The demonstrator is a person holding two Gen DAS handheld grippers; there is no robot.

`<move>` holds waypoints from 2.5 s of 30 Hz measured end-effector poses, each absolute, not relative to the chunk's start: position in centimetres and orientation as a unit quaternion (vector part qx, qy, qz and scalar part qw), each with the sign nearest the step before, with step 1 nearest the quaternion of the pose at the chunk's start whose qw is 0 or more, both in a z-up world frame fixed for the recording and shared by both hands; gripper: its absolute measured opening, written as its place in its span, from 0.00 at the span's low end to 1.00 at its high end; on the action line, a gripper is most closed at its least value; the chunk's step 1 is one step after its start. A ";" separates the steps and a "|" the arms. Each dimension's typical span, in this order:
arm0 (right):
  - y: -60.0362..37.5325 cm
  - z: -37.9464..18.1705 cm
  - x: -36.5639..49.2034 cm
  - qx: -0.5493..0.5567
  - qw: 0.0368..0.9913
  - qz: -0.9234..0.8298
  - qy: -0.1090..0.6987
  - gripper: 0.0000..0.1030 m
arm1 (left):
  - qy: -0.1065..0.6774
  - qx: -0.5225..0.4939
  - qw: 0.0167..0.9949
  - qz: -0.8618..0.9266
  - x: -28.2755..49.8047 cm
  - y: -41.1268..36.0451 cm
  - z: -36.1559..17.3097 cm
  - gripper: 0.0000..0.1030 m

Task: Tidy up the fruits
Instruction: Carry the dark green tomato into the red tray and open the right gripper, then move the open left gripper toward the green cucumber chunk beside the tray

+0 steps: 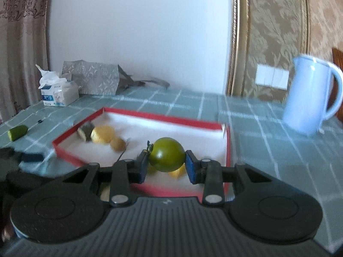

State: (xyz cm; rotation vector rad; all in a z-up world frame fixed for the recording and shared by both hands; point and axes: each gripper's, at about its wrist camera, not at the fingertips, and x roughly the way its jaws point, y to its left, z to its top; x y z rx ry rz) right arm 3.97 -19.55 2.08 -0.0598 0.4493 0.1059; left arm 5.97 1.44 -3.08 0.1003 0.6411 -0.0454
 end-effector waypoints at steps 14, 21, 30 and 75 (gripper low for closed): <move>-17.1 -1.3 14.4 -0.044 0.947 0.053 0.313 0.33 | 0.328 0.023 0.944 -0.022 6.5 2.2 -3.2 0.99; -16.5 -1.7 16.0 -0.036 0.943 0.048 0.328 0.43 | 0.331 0.017 0.943 -0.023 6.6 2.3 -3.3 1.00; -17.7 1.4 10.9 -0.023 0.968 0.028 0.247 0.71 | 0.331 0.017 0.943 -0.023 6.6 2.3 -3.3 1.00; -20.5 -5.1 2.3 -0.001 0.946 0.010 0.324 1.00 | 0.288 -0.014 0.955 -0.071 4.1 2.5 -1.5 1.00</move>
